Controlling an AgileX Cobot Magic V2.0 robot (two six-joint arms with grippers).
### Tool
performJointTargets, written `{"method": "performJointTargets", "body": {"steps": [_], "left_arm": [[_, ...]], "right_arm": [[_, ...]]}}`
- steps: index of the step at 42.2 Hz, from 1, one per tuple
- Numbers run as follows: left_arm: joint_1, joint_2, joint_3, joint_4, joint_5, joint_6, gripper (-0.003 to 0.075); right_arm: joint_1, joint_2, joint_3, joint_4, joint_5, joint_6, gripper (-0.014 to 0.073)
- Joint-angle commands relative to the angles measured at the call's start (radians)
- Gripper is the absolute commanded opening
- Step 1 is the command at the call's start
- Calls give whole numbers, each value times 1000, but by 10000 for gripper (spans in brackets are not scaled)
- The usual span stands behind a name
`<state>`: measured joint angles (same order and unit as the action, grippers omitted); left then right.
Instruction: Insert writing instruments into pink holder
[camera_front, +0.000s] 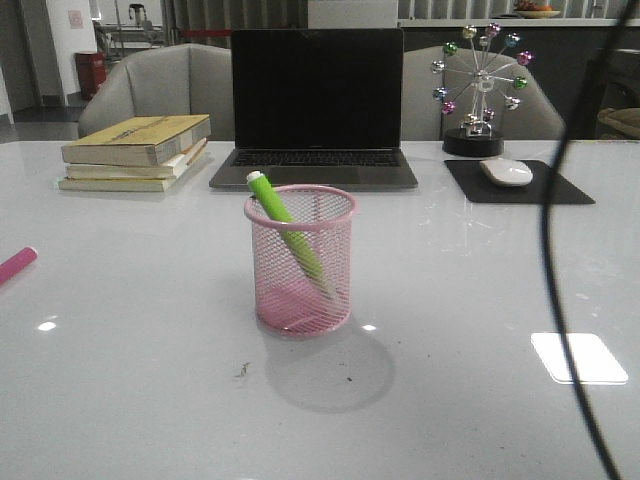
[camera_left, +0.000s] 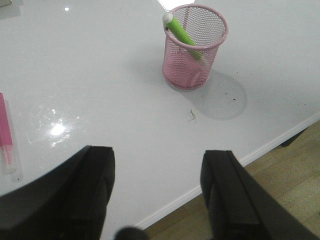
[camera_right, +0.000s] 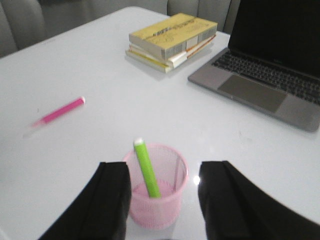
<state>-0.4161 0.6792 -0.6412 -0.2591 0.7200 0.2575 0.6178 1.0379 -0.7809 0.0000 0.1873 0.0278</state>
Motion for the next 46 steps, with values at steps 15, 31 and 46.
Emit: {"method": "performJointTargets", "body": {"steps": [15,31,46], "left_arm": [[-7,7,-27,-18,-84,-5,434],[184,310,-192,151,8,-145,501],[363,774,-475,156,15,-145,498]], "right_arm": [[-5,-374,193,-44,295,-1,435],[-5,-405,207,-43,300,-1,435],[-5,-405,207,-43,300,-1,435]]}}
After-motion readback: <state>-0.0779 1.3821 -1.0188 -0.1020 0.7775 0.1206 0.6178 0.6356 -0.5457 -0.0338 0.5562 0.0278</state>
